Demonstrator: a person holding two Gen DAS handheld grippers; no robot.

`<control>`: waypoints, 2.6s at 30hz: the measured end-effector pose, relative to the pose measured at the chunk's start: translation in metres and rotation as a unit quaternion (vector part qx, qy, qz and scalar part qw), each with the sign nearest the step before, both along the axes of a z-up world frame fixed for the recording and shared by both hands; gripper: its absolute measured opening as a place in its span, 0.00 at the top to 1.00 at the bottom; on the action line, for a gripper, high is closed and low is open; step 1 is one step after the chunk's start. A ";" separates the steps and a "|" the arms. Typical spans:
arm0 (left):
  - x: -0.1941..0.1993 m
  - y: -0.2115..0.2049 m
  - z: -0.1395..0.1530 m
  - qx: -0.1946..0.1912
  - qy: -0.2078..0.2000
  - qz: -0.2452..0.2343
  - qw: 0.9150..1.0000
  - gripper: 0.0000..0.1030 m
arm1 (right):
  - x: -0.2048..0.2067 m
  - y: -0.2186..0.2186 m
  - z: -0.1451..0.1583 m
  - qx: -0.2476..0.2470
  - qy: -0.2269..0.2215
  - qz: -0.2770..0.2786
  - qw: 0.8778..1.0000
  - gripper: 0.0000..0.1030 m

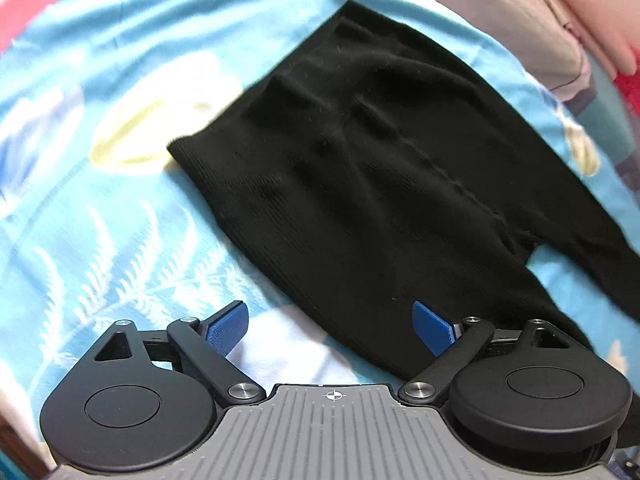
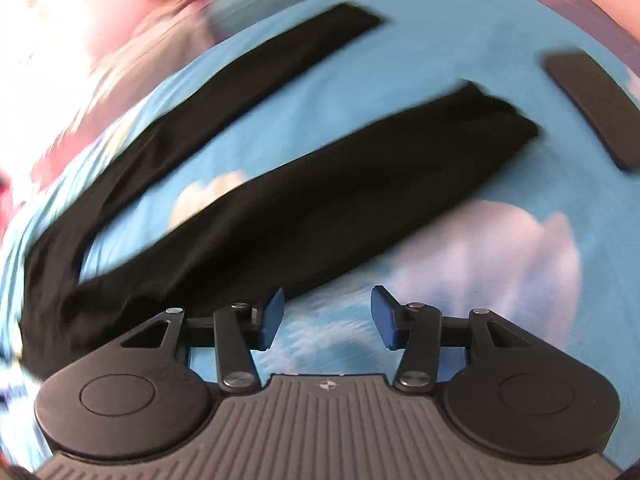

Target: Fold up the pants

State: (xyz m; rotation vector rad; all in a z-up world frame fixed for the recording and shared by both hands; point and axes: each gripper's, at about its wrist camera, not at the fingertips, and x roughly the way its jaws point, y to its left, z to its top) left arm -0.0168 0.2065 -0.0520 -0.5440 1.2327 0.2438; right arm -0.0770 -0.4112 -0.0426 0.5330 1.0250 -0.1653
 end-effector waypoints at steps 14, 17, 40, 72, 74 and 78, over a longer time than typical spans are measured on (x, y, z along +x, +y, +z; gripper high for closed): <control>0.007 0.015 -0.023 -0.087 -0.041 0.073 0.993 0.00 | 0.001 -0.050 -0.027 0.124 -0.061 -0.147 0.979 0.54; 0.008 0.018 -0.024 -0.088 -0.050 0.087 0.991 0.00 | 0.008 -0.047 -0.026 0.102 -0.055 -0.132 0.984 0.73; 0.117 0.032 0.031 -0.054 -0.109 0.033 0.992 0.25 | 0.155 -0.055 0.038 0.094 -0.088 -0.033 0.991 0.93; 0.118 -0.028 0.019 0.061 -0.045 0.011 0.997 0.00 | 0.248 -0.079 -0.042 -0.022 -0.154 -0.113 0.981 0.83; 0.115 -0.033 0.025 0.071 -0.046 0.003 0.996 0.00 | 0.242 -0.085 -0.025 0.020 -0.152 -0.123 0.981 0.84; 0.109 -0.040 0.029 0.078 -0.049 -0.007 0.996 0.00 | 0.220 -0.122 -0.012 0.010 -0.166 -0.142 0.976 0.87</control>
